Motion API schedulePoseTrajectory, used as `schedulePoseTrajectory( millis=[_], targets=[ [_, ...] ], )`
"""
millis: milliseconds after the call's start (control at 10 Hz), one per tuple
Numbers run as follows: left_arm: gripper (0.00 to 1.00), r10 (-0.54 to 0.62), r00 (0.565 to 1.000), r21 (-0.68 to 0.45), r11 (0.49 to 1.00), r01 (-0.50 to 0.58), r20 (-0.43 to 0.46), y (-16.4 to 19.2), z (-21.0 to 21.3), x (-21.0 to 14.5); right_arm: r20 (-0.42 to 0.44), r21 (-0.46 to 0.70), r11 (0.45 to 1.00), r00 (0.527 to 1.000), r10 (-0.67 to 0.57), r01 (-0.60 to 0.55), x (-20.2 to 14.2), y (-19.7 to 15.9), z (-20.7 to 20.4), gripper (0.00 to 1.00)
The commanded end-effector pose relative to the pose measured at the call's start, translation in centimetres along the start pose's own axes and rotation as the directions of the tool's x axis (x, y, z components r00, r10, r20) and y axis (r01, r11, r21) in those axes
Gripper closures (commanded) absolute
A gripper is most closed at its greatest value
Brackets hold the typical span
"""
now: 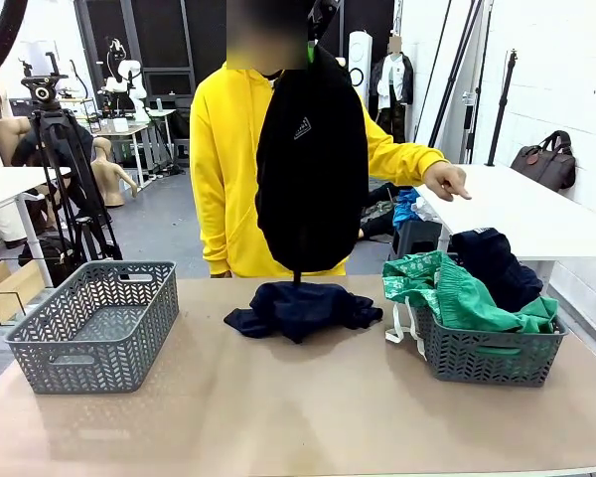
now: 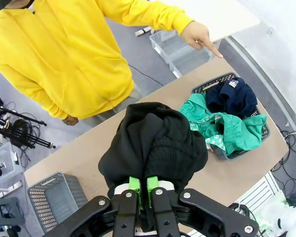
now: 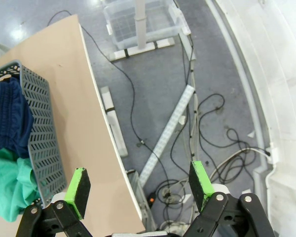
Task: Sort the tops and bottoms.
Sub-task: Sort the clothes according to human instructions.
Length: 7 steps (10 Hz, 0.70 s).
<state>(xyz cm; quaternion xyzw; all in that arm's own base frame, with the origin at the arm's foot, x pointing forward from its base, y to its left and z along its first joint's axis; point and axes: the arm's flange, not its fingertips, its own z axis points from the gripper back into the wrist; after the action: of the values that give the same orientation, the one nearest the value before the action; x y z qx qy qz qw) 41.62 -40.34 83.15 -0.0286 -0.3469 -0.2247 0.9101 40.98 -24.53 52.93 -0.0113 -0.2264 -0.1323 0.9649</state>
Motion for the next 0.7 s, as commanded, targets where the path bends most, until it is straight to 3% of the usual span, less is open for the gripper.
schedulePoseTrajectory(
  millis=[0, 600],
  targets=[
    [1.0, 0.002, 1.0, 0.0, 1.0, -0.002, 0.01, 0.06, 0.56, 0.07, -0.011, -0.013, 1.0, 1.0, 0.015, -0.015, -0.2, -0.04, -0.03, 0.0],
    [1.0, 0.002, 1.0, 0.0, 1.0, -0.002, 0.01, 0.06, 0.56, 0.07, -0.011, -0.013, 1.0, 1.0, 0.015, -0.015, -0.2, -0.04, -0.03, 0.0]
  ],
)
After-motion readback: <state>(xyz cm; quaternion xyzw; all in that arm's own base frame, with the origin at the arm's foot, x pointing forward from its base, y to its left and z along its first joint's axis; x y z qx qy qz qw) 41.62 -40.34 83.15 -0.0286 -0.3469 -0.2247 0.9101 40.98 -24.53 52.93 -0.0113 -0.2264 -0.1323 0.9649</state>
